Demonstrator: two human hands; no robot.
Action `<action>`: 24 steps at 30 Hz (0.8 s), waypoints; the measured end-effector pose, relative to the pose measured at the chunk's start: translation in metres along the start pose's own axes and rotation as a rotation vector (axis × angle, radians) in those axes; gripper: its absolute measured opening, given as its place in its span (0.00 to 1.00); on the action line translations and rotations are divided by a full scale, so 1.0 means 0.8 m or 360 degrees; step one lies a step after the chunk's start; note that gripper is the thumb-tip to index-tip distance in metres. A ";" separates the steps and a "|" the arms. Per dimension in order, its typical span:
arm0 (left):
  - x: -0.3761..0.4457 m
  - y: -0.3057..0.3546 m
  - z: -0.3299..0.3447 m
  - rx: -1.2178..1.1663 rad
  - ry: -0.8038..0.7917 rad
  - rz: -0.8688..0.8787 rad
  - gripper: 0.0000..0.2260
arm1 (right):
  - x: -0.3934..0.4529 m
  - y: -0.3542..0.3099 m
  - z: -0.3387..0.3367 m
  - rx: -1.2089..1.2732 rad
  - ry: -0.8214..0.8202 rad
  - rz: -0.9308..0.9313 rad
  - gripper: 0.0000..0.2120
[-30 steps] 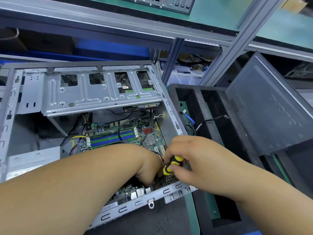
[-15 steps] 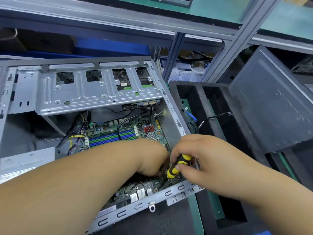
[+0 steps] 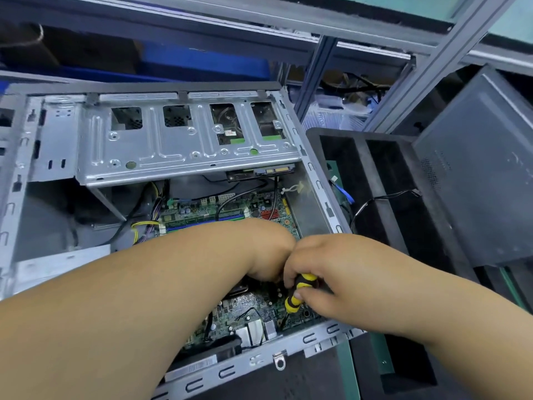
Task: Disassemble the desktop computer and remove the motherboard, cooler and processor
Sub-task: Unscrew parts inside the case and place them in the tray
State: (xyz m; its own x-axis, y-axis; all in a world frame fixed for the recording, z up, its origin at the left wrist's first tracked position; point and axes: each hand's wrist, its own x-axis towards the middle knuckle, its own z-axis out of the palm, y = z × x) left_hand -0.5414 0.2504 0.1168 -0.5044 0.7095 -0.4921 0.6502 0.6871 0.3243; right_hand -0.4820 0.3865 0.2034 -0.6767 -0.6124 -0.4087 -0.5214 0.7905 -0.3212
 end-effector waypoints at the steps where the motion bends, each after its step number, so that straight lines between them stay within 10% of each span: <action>1: 0.000 0.000 0.000 -0.0012 -0.0005 0.0000 0.07 | 0.001 0.000 0.000 -0.0001 -0.0003 -0.0005 0.08; 18: -0.027 -0.006 -0.021 -0.0295 -0.0232 0.0107 0.16 | -0.033 -0.012 -0.051 0.0091 0.0585 0.0067 0.05; 24: -0.053 -0.001 -0.035 -0.0457 0.0058 -0.0064 0.06 | -0.056 -0.009 -0.061 0.0158 0.0861 0.0001 0.05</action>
State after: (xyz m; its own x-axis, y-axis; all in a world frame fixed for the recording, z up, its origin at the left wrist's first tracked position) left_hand -0.5367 0.2239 0.1603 -0.5498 0.6823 -0.4818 0.4442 0.7274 0.5231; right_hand -0.4736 0.4084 0.2657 -0.8611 -0.5020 0.0801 -0.4874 0.7706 -0.4106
